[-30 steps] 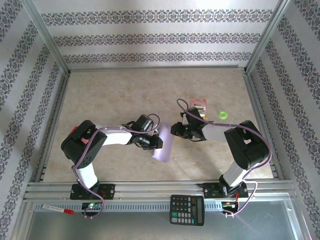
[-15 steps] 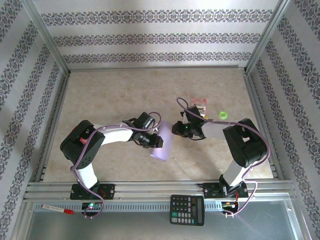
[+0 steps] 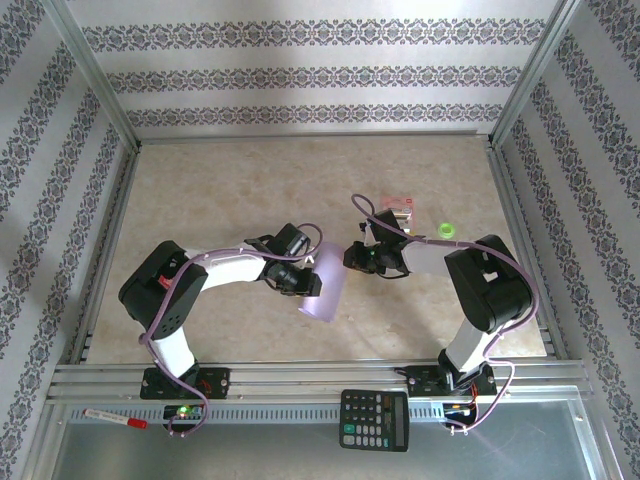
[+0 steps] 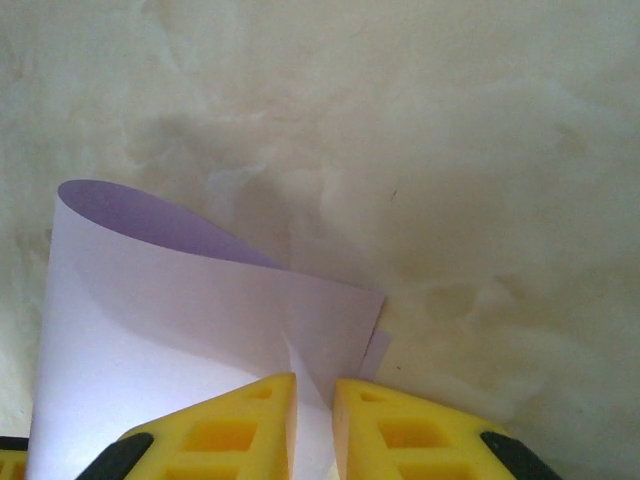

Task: Fold a paper plane with a square sheet of paper (pick it up from the middle)
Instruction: First fold in half a square sheet of paper at the center of the table.

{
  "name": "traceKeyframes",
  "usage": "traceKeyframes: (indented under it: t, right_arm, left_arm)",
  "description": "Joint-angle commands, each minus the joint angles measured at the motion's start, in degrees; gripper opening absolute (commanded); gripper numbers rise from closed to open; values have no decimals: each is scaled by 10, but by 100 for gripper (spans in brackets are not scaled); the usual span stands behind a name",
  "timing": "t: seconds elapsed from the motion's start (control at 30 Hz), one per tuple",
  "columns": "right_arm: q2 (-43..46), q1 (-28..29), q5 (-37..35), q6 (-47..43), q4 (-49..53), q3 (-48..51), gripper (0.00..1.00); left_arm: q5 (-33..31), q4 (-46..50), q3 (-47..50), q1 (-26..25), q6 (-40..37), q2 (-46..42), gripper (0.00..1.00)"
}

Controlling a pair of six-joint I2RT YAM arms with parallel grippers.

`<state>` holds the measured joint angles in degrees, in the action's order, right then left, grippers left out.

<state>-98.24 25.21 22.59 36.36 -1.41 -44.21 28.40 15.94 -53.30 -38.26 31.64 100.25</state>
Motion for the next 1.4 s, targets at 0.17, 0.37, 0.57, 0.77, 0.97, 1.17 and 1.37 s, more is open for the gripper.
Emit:
traceKeyframes:
  t: [0.17,0.37,0.57,0.77,0.97,1.17,1.37]
  right_arm:
    - [-31,-3,-12,-44,21,-26,21]
    - [-34,-7,-9,-69,52,-44,22]
    - [-32,-12,1,-93,74,-59,24]
    - [20,-15,49,-105,88,-65,31]
    - [105,5,70,-55,73,9,31]
    - [131,66,57,27,14,75,25]
    - [114,99,26,67,-25,102,21]
  left_arm:
    - [-20,56,-2,2,-14,-14,24]
    - [-4,33,9,5,3,-22,24]
    - [21,-18,37,13,39,-35,21]
    - [36,-91,73,13,99,-37,17]
    - [33,-123,94,12,134,-50,16]
    - [32,-129,98,11,141,-52,17]
    - [32,-127,97,11,140,-50,17]
